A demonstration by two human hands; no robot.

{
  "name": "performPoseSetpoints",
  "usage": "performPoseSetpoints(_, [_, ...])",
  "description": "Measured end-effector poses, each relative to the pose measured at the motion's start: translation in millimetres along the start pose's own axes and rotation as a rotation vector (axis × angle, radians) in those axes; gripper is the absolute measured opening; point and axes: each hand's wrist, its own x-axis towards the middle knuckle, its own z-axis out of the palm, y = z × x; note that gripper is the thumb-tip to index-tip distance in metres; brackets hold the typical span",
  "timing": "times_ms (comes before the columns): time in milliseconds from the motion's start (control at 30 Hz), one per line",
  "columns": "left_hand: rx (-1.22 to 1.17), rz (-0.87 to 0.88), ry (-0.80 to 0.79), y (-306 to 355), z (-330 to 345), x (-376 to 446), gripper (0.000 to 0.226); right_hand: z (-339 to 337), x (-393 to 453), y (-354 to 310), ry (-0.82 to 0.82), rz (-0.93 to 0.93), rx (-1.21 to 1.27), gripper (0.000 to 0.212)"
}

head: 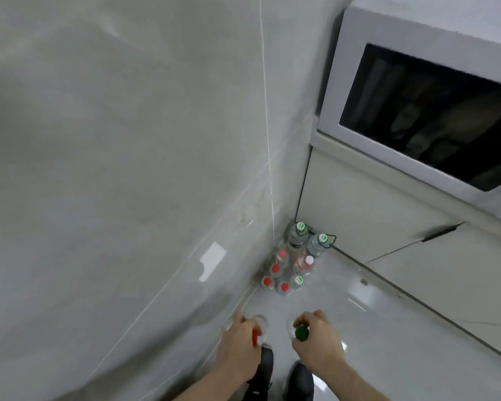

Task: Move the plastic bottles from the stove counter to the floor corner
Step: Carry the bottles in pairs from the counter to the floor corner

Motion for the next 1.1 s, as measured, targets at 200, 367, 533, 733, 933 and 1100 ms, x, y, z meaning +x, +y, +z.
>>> performPoseSetpoints(200, [0.064,-0.006,-0.062,-50.3,84.7,107.1,0.017,94.9,104.6,45.5,-0.054,0.109,0.054,0.022])
performPoseSetpoints(367, [0.115,-0.012,-0.092,-94.4,150.8,182.7,0.015,161.9,181.3,74.8,-0.046,0.147,0.063,0.025])
performPoseSetpoints(533, [0.148,-0.012,-0.093,-119.5,197.2,237.8,0.013,209.7,241.1,93.5,-0.037,0.163,0.108,0.026])
performPoseSetpoints(733, [0.162,0.02,-0.077,-132.6,226.2,277.5,0.015,247.8,285.4,108.0,-0.014,0.179,0.151,0.026])
performPoseSetpoints(933, [0.173,0.061,-0.062,-141.5,238.1,305.0,0.019,268.2,311.5,108.0,0.049,0.2,0.247,0.031])
performPoseSetpoints(1100, [0.158,0.115,-0.057,-140.0,241.1,312.5,0.026,273.6,314.8,102.8,0.067,0.232,0.332,0.035])
